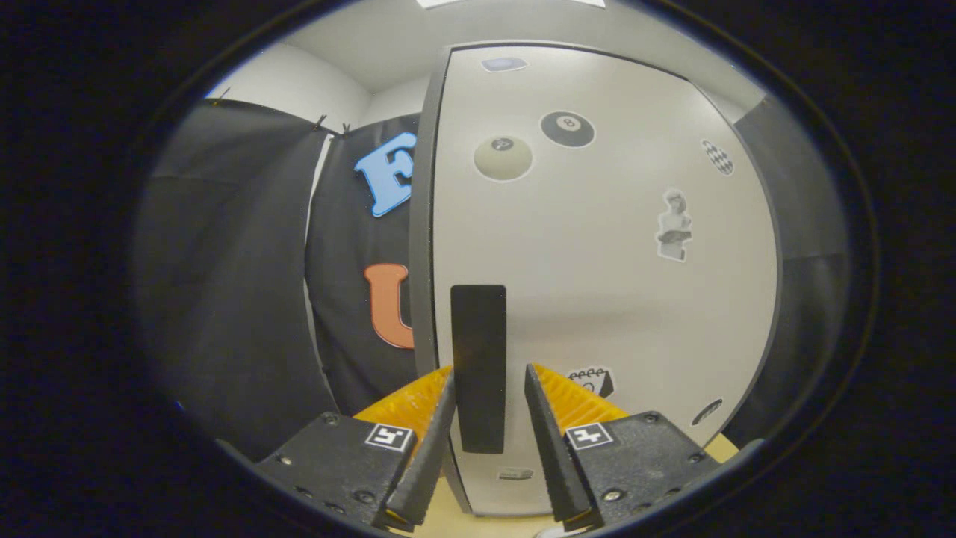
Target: Open the shoe cabinet door, grab the shoes and put them into the shoe cabinet, then close the shoe cabinet door.
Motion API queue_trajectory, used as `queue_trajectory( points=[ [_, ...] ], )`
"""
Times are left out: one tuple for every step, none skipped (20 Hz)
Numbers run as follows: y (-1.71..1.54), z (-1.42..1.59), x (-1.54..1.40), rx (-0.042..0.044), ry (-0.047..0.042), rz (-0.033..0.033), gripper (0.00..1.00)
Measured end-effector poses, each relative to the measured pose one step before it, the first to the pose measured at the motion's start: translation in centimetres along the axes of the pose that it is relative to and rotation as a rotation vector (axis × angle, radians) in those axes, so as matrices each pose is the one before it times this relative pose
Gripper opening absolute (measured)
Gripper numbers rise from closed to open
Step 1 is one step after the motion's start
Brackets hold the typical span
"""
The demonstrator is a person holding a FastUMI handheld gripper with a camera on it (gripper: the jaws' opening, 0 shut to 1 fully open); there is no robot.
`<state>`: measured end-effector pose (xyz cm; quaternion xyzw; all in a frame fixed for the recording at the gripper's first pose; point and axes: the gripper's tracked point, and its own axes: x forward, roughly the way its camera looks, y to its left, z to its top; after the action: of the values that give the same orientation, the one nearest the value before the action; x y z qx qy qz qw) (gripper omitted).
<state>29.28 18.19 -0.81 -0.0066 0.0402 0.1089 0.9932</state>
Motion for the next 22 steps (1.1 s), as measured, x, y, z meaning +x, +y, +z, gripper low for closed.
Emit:
queue_trajectory(
  points=[
    [0.255,-0.512,0.462,0.0071,0.02118,0.00602,0.58],
    [0.029,-0.602,0.366,0.01729,0.02794,0.00032,0.55],
    [0.008,0.219,0.08,0.01324,-0.01033,-0.00136,0.52],
    [0.131,-0.121,-0.246,-0.0003,0.01672,-0.00167,0.49],
    [0.31,0.31,0.073,-0.00309,-0.01208,0.01356,0.47],
    [-0.256,-0.568,0.474,-0.01408,0.01466,-0.01452,0.45],
    [-0.072,0.135,-0.589,-0.00136,0.00148,0.00904,0.4],
    [0.012,0.051,-0.1,-0.0008,0.00399,0.00746,0.35],
    [-0.004,-0.071,-0.107,-0.00207,0.00962,0.00699,0.33],
    [0.032,-0.003,-0.183,0.00352,0.00462,0.00258,0.31],
    [-0.119,-0.076,-0.097,-0.01161,0.0035,-0.00091,0.3],
    [-0.038,-0.091,-0.27,-0.00782,0.00462,0.00237,0.28],
    [0.177,-0.027,-0.537,-0.00315,0.0021,0.01024,0.27],
    [0.382,0.043,-0.752,0.00891,0.00226,0.01389,0.25],
    [0.206,0.121,-0.658,0.00132,0.00225,0.01431,0.25],
    [0.151,0.078,-0.668,0.00207,-0.00251,0.01494,0.24],
    [0.106,0.022,-0.621,0.00105,0.00059,0.01533,0.22],
    [0.05,0.021,-0.556,-0.00116,0.00125,0.01432,0.21],
    [0.054,0.048,-0.698,-0.00444,-0.00202,0.01507,0.21],
    [-0.011,0.059,-0.691,0.00099,0.00519,0.01372,0.2],
    [-0.181,-0.219,0.365,-0.00315,-0.00245,0.01589,0.2],
    [-0.124,-0.008,-0.162,-0.00133,-0.0008,0.01721,0.19]
  ],
)
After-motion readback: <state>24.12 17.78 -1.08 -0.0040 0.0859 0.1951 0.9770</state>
